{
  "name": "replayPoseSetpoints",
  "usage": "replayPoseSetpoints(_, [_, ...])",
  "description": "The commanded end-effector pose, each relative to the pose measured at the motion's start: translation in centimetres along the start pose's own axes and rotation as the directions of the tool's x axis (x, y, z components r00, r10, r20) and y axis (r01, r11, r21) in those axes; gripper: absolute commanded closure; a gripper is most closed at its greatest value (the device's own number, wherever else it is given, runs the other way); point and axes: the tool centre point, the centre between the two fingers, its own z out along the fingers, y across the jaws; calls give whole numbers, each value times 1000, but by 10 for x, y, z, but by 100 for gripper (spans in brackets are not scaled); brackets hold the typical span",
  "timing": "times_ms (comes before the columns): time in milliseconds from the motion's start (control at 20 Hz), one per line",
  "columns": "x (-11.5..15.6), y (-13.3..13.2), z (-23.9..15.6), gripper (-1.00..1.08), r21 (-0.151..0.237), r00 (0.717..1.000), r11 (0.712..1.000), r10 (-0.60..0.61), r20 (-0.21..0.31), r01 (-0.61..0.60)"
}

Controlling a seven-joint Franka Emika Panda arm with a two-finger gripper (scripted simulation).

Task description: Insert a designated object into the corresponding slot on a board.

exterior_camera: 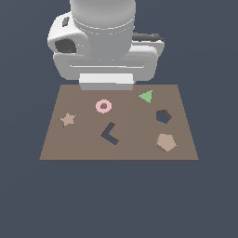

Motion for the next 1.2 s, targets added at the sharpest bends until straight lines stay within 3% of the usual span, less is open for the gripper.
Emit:
replayPoseSetpoints(0, [0, 0, 0, -92, 0, 1000, 1000, 0, 0, 0])
replayPoseSetpoints(750, [2, -24, 12, -92, 5, 993, 993, 116, -1, -116])
replayPoseSetpoints(1150, [9, -56, 28, -92, 12, 962, 962, 272, -3, -272])
